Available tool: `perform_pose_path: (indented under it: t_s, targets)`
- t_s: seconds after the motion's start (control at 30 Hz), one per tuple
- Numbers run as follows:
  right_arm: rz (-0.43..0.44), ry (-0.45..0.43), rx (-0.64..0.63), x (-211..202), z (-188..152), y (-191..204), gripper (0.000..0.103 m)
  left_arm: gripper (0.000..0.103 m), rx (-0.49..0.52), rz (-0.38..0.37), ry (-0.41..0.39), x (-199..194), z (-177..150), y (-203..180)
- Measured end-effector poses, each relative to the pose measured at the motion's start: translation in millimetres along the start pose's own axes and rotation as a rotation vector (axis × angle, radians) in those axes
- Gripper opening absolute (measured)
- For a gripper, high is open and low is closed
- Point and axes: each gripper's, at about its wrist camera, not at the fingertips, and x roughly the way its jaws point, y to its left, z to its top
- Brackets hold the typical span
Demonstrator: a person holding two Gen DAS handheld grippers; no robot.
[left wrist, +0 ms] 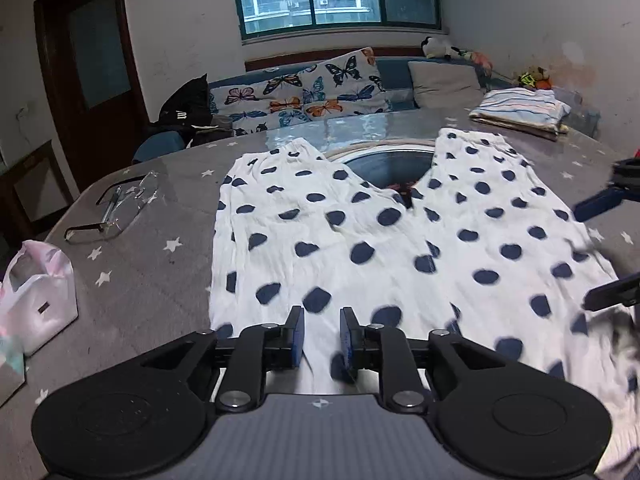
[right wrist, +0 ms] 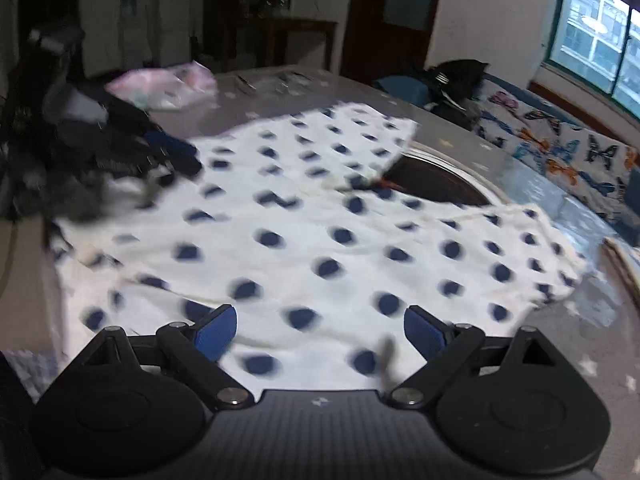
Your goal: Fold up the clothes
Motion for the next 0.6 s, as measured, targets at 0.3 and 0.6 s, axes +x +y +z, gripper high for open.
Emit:
perform_pose_path:
  t_s: [0.3, 0.6]
  targets:
    - [0.025, -0.003, -0.001, -5.3, -9.0, 10.4, 0.093, 0.023, -0.011, 0.023, 0.024, -19.2, -25.9, -0.5]
    - [0.017, -0.012, 0.025, -18.9, -9.1, 1.2, 0.097, 0.028, -0.039, 0.051, -0.017, -39.2, -33.3, 4.4]
